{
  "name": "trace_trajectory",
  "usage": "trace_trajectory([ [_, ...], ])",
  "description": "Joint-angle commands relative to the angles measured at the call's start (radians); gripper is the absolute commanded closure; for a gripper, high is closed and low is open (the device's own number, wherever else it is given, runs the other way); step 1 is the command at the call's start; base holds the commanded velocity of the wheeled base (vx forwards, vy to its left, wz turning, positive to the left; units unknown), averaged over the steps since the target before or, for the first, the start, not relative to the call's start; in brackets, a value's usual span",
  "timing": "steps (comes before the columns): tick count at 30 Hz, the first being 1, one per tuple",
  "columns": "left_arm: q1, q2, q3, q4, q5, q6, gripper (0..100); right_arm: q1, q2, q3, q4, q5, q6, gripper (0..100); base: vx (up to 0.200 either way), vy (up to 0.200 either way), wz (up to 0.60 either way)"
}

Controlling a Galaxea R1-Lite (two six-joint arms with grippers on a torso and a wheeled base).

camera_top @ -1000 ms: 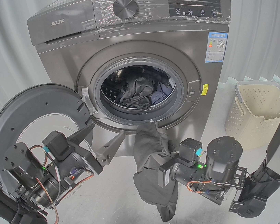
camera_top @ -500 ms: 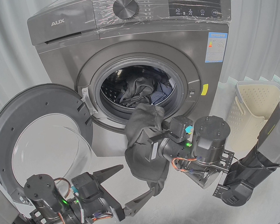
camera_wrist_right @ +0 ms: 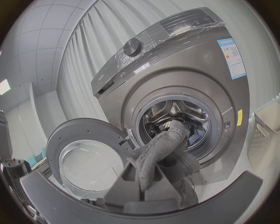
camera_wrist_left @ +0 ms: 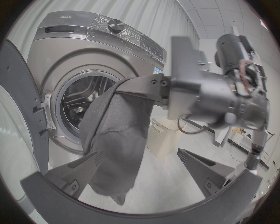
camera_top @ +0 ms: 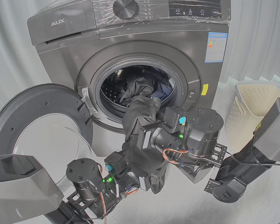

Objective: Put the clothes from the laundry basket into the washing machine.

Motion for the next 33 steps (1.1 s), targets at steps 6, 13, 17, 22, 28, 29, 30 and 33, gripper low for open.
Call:
trace_trajectory([
  [6,0.006,0.138,-0.22,-0.001,0.088,-0.04,0,0.008,0.02,-0.028,-0.003,-0.014,0.008,100,0.0,0.0,0.0],
  [13,0.009,0.136,-0.259,-0.001,0.137,-0.065,0,0.005,0.025,-0.027,-0.008,-0.014,0.008,100,0.0,0.0,0.0],
  [17,0.023,0.127,-0.269,-0.001,0.148,-0.07,0,0.002,0.028,-0.027,-0.01,-0.015,0.014,100,0.0,0.0,0.0],
  [22,0.023,0.11,-0.25,-0.001,0.148,-0.068,0,-0.002,0.034,-0.027,-0.011,-0.015,0.014,100,0.0,0.0,0.0],
  [28,0.022,0.107,-0.223,-0.001,0.146,-0.059,100,-0.002,0.037,-0.027,-0.013,-0.015,0.014,100,0.0,0.0,0.0],
  [29,0.022,0.107,-0.217,0.0,0.145,-0.057,100,-0.002,0.037,-0.027,-0.013,-0.015,0.014,100,0.0,0.0,0.0],
  [30,0.022,0.107,-0.213,-0.001,0.145,-0.057,100,-0.002,0.037,-0.027,-0.013,-0.015,0.014,100,0.0,0.0,0.0],
  [33,0.023,0.107,-0.199,-0.001,0.143,-0.057,100,-0.002,0.039,-0.025,-0.014,-0.015,0.014,100,0.0,0.0,0.0],
])
